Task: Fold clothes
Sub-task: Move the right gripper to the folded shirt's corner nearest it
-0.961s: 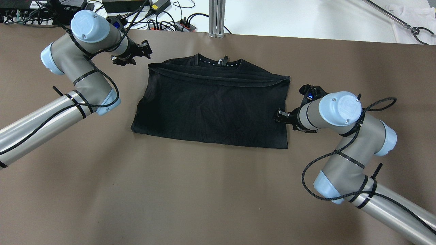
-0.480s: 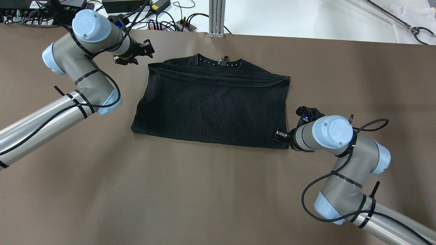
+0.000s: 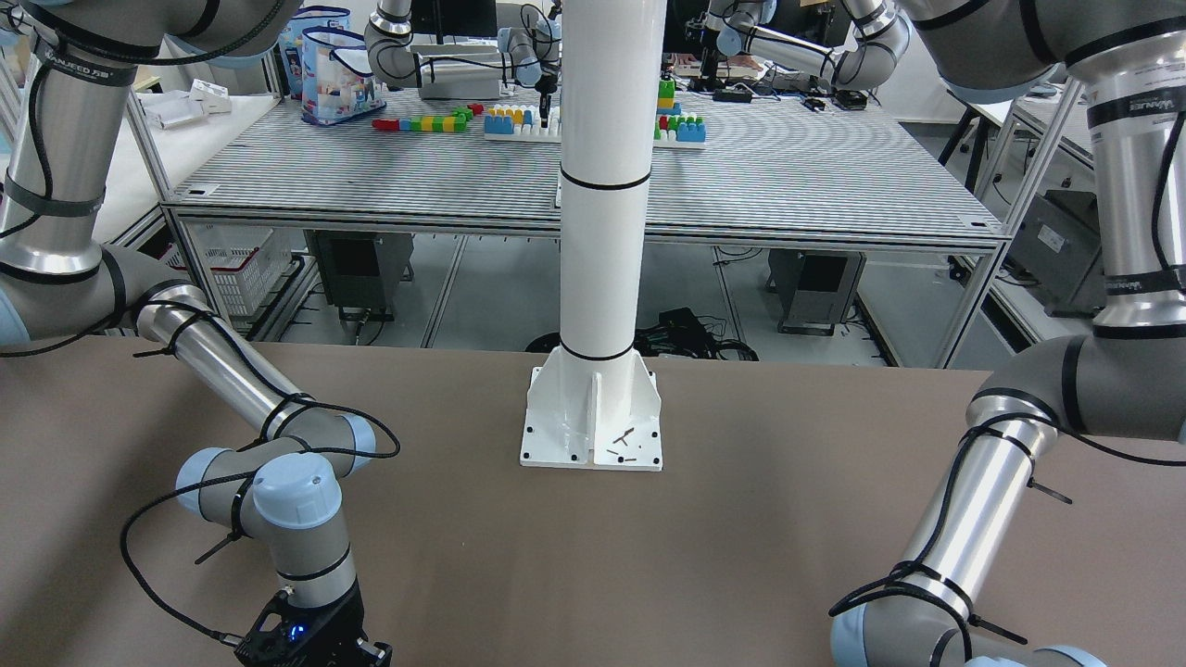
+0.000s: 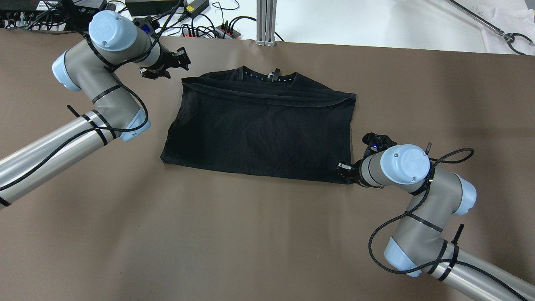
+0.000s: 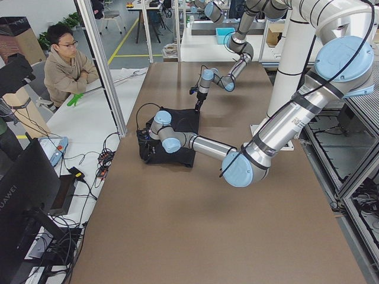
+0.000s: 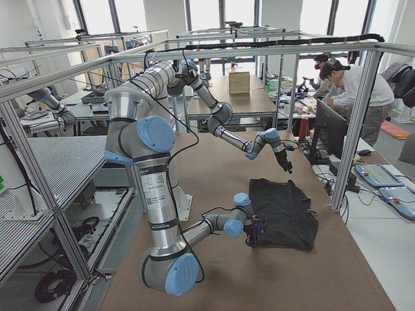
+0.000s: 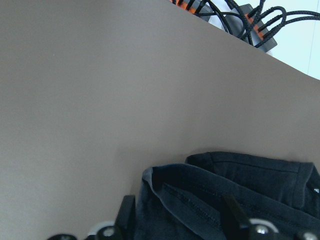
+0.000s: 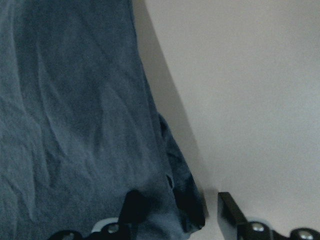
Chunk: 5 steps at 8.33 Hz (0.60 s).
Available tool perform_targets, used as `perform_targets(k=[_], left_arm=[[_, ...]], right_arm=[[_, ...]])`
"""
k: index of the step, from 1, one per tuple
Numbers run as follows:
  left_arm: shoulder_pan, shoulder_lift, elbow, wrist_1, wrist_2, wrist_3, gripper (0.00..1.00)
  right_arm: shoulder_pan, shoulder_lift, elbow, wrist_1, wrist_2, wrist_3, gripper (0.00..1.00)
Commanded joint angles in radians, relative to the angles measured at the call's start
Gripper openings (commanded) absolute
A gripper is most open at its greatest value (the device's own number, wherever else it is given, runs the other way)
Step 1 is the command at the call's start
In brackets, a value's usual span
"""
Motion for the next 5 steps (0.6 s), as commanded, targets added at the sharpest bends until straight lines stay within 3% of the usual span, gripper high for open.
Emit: perform_targets(k=[1,2,5], left_arm=[[0.0,0.0,0.001,0.002,0.0,0.0,0.66],[0.0,0.0,0.001,0.002,0.002,0.0,0.66],[-0.001,0.002,0.001,0.002,0.002,0.0,0.66]], right_arm=[[0.0,0.004,0.007,0.002,0.003,0.023,0.0],[0.001,0.001,0.031,-0.001,0.01,0.025,0.0],[-0.075,-0.118,0.285,-0.076,0.057,0.105,0.0]])
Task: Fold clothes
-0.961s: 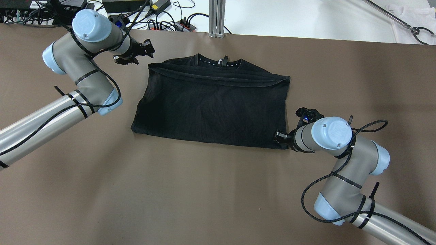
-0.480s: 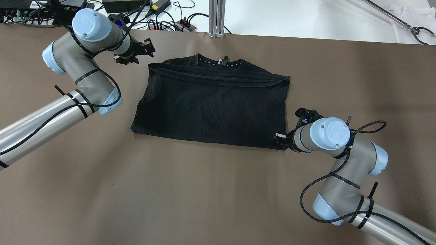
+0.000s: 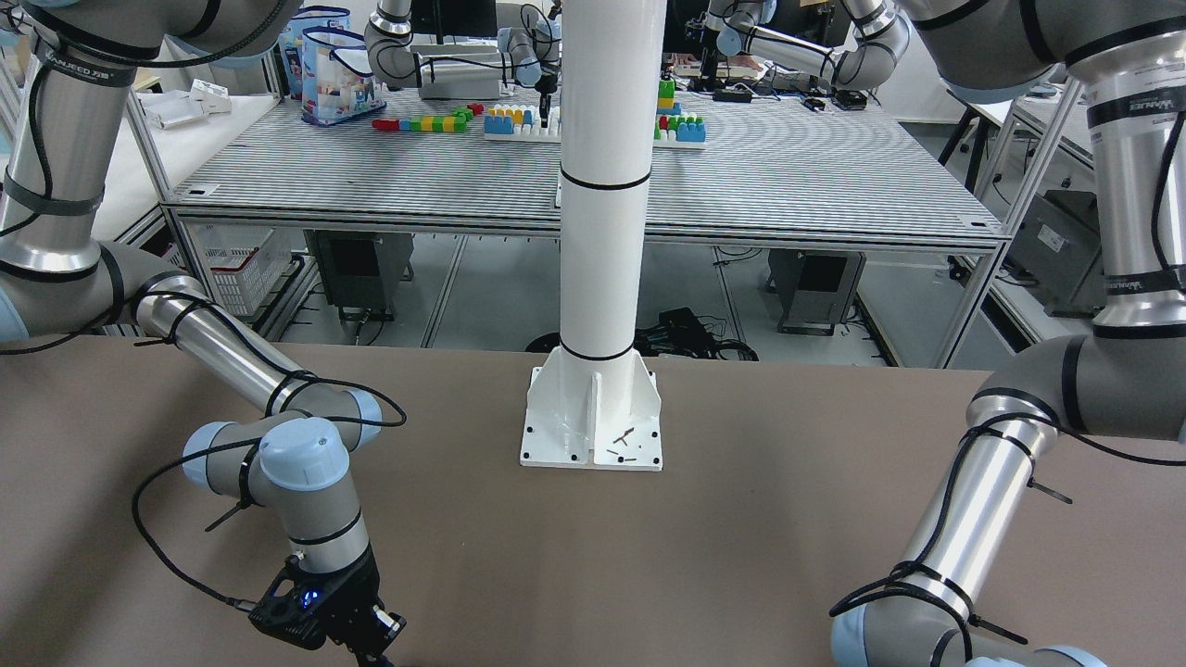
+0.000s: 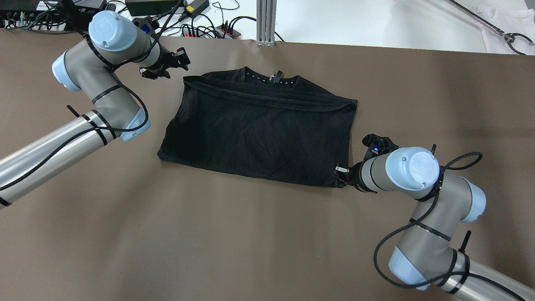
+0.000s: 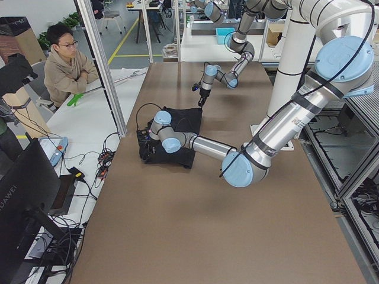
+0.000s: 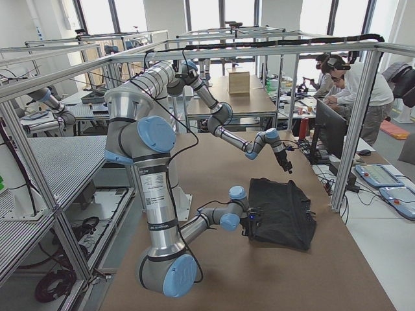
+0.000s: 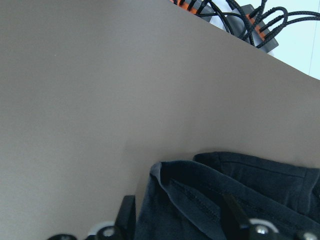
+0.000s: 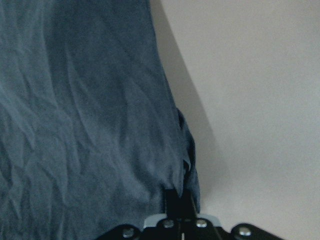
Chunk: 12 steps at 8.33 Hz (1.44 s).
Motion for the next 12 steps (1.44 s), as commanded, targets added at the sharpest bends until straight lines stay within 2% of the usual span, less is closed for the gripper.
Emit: perform_targets(k=[1,2,4,5,6,8,10,12], left_arm=[[0.001,0.001,-0.001,0.0,0.0,0.0,0.66],[-0.001,0.0,-0.001,0.0,-0.001,-0.002,0.66],[-0.001,0.012,-0.036,0.005,-0.006,-0.003,0.66],[-0.001,0.018,-0.05,0.008,-0.009,-0.006,0.66],[-0.001,0.018,-0.063,0.009,-0.011,-0.026,0.66],[0.004,0.03,-0.096,0.012,-0.012,-0.049,0.67],[0.05,0.176,-0.302,0.012,-0.009,-0.106,0.7],[0.129,0.384,-0.578,0.014,0.003,-0.193,0.72]], right_arm=[[-0.088,-0.163,0.259,-0.045,0.103,0.038,0.0],[-0.117,-0.221,0.353,-0.043,0.192,0.04,0.0],[-0.171,-0.219,0.425,-0.029,0.373,0.124,0.0],[-0.203,-0.217,0.459,-0.013,0.457,0.143,0.08],[-0.249,-0.217,0.455,0.007,0.469,0.146,0.91],[-0.262,-0.214,0.415,0.024,0.463,0.144,0.95],[-0.231,-0.214,0.407,0.024,0.457,0.143,0.95],[-0.219,-0.206,0.406,0.023,0.373,0.138,0.95]])
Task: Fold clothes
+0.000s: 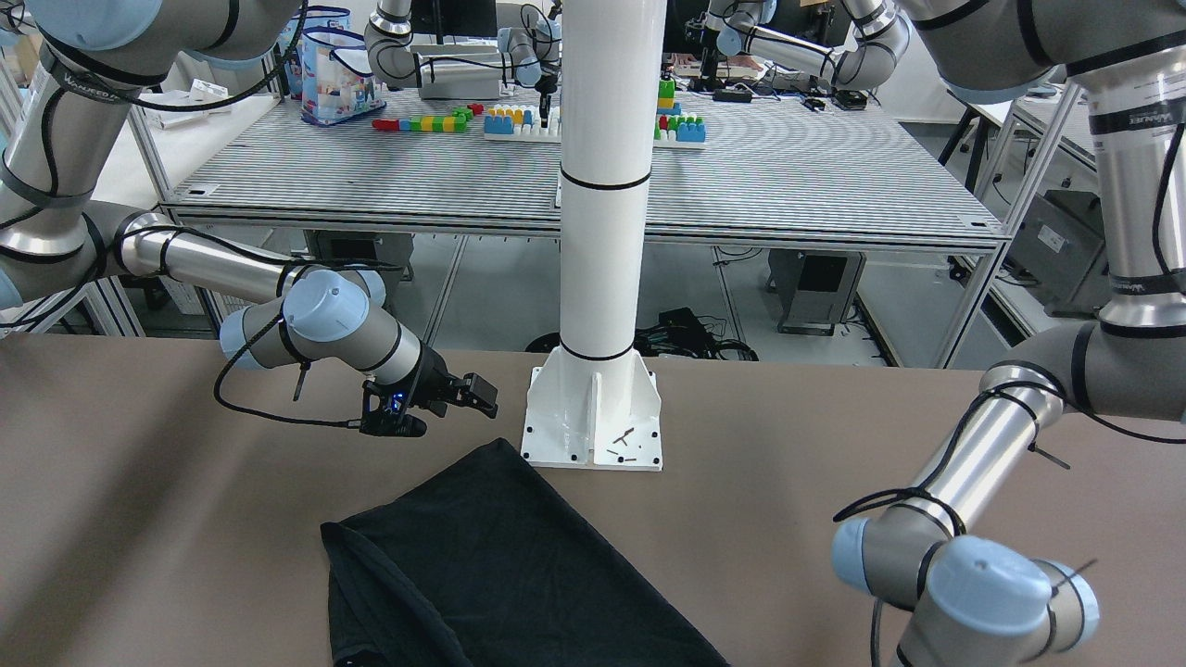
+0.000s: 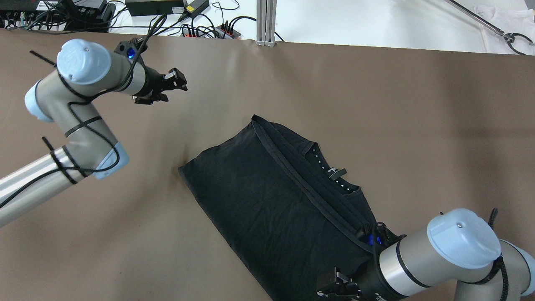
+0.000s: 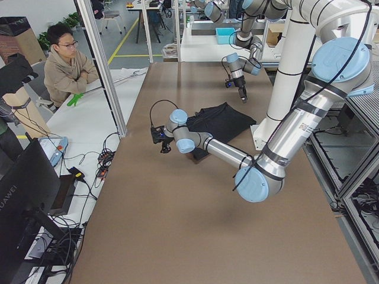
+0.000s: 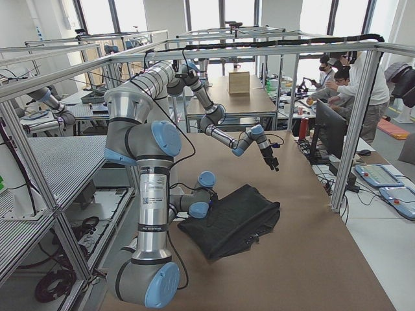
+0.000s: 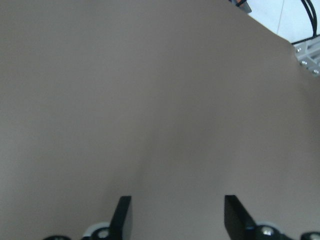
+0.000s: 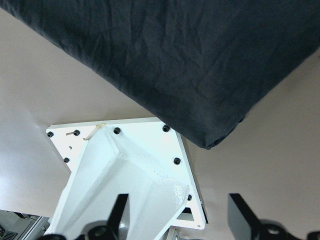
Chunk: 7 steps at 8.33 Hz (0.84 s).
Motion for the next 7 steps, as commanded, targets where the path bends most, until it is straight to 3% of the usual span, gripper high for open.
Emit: perform_targets(k=[1,4,7], left_arm=[[0.118,0.26,-0.307,-0.001,0.034,-0.105,0.73],[0.335,0.282,-0.314,-0.008,0.266,-0.182,0.73],[0.384,0.279,-0.296,-0.007,0.291,-0.224,0.65]], right_arm=[[0.01,0.016,-0.008,-0.001,-0.146,-0.006,0.95],[0.01,0.048,-0.043,-0.001,-0.324,-0.006,0.95],[0.006,0.068,-0.059,-0.001,-0.43,-0.007,0.95]])
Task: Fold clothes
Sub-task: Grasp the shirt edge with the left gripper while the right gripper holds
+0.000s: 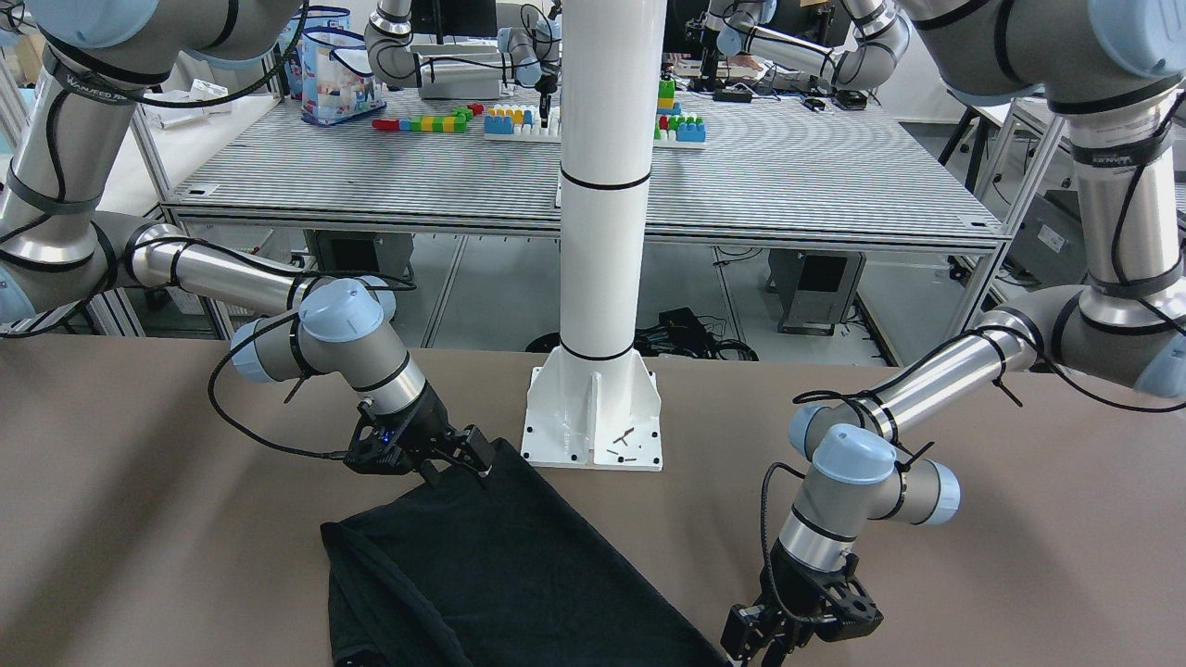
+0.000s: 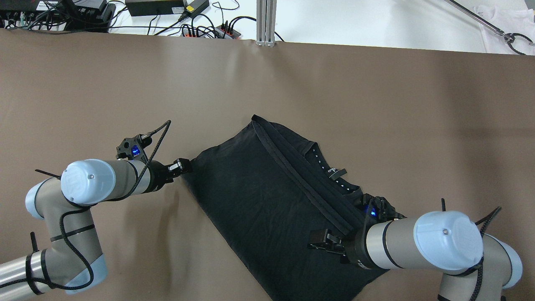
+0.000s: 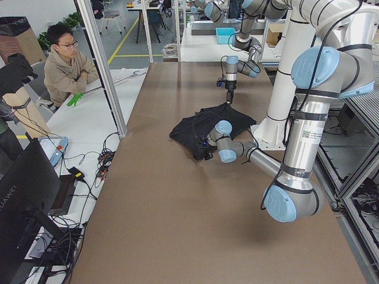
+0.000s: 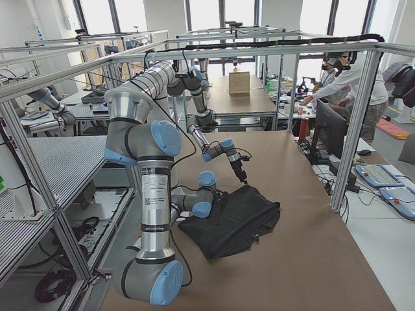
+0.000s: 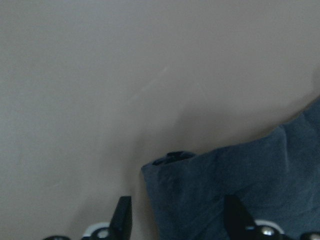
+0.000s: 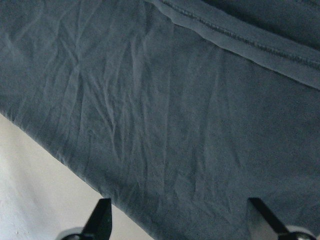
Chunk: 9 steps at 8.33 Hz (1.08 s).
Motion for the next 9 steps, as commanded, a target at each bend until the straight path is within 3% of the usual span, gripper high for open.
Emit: perform_targets(k=[1,3,4,5,6,8,9], left_arm=[[0.042,-0.016,0.029,0.0,0.04,-0.036,0.64],[0.041,-0.038,0.083,-0.002,0.037,-0.034,0.59],[0.039,-0.041,0.08,-0.002,0.038,-0.033,0.49],[0.027,-0.039,0.077,-0.002,0.034,-0.025,0.16],[0.024,-0.038,0.08,-0.002,0.031,-0.005,0.0],[-0.004,-0.03,0.077,-0.002,0.024,0.054,0.0],[-0.039,-0.027,0.074,-0.003,-0.029,0.084,0.0]], right_arm=[[-0.006,0.017,-0.01,-0.008,-0.127,0.008,0.95],[-0.009,0.025,-0.038,-0.009,-0.156,0.012,0.95],[-0.009,0.025,-0.039,-0.008,-0.156,0.012,0.95],[-0.011,0.025,-0.039,-0.008,-0.156,0.012,0.95],[-0.009,0.025,-0.041,-0.008,-0.156,0.012,0.95],[-0.009,0.025,-0.044,-0.008,-0.156,0.012,0.95],[-0.009,0.025,-0.044,-0.008,-0.156,0.012,0.95]])
